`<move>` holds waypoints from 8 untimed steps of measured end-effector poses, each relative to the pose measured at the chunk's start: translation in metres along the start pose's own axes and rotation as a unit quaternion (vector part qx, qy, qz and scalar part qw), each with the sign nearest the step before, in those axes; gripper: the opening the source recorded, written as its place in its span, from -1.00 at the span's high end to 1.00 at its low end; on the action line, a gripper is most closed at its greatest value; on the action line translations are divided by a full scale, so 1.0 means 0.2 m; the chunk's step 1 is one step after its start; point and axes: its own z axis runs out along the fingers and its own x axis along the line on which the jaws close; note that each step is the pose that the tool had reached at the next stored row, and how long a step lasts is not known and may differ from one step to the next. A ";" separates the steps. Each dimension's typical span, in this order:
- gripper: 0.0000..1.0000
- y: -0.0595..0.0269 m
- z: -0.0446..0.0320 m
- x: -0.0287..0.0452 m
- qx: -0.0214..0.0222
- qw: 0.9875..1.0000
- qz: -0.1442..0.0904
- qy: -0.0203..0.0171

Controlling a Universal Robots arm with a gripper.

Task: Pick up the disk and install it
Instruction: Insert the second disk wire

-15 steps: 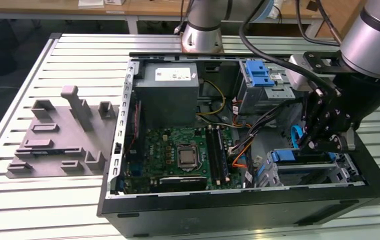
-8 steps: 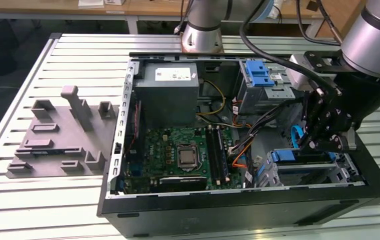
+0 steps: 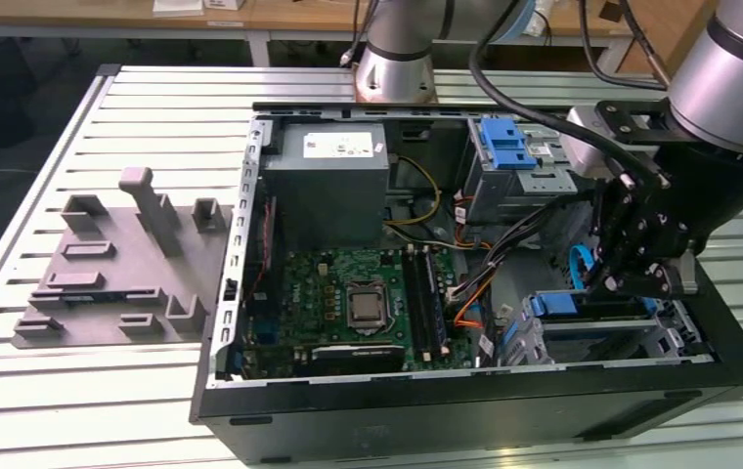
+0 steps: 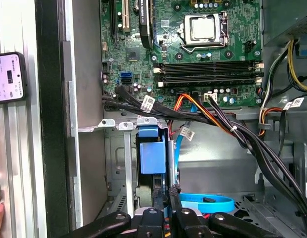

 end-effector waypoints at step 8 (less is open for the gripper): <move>0.68 0.000 0.017 0.000 0.000 1.000 -0.001 -0.001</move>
